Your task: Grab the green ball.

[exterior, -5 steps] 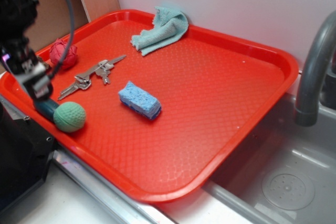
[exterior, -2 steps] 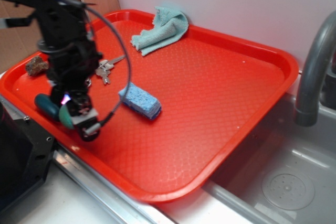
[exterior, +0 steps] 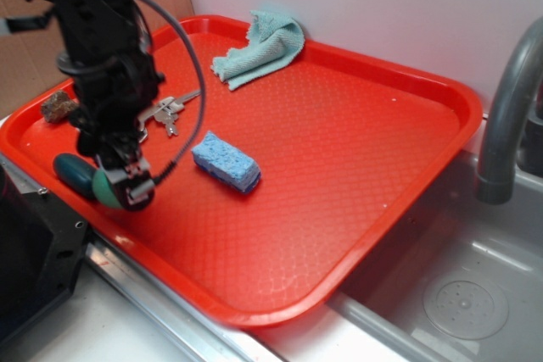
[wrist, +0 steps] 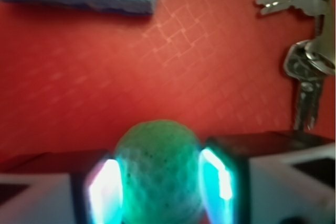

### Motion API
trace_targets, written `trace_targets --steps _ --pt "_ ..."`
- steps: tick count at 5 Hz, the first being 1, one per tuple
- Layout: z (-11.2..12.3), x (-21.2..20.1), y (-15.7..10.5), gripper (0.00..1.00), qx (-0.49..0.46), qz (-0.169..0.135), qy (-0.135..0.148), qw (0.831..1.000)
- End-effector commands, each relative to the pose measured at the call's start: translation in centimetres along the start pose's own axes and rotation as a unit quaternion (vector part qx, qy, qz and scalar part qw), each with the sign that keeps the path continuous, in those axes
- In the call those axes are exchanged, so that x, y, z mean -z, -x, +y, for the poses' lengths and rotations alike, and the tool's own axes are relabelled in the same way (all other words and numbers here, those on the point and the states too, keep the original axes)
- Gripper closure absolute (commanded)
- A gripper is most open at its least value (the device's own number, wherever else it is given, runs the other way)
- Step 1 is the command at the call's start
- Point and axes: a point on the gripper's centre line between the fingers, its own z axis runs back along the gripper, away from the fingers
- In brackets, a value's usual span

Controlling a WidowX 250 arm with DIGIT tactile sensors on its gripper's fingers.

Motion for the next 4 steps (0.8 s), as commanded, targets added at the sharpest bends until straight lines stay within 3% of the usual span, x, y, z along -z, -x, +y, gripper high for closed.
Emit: trace_targets --steps 1,2,3,4 --pt "3.4 -10.2 -1.5 1.0 -0.08 -0.082 0.009 0.993" --pt "5.9 -14.8 -2.8 1.0 -0.149 -0.045 -0.017 0.988" --pt "9.1 -17.7 -2.9 1.0 -0.2 -0.044 -0.037 0.978" --pt "8.4 -17.8 -3.0 1.0 -0.188 -0.056 -0.076 0.978"
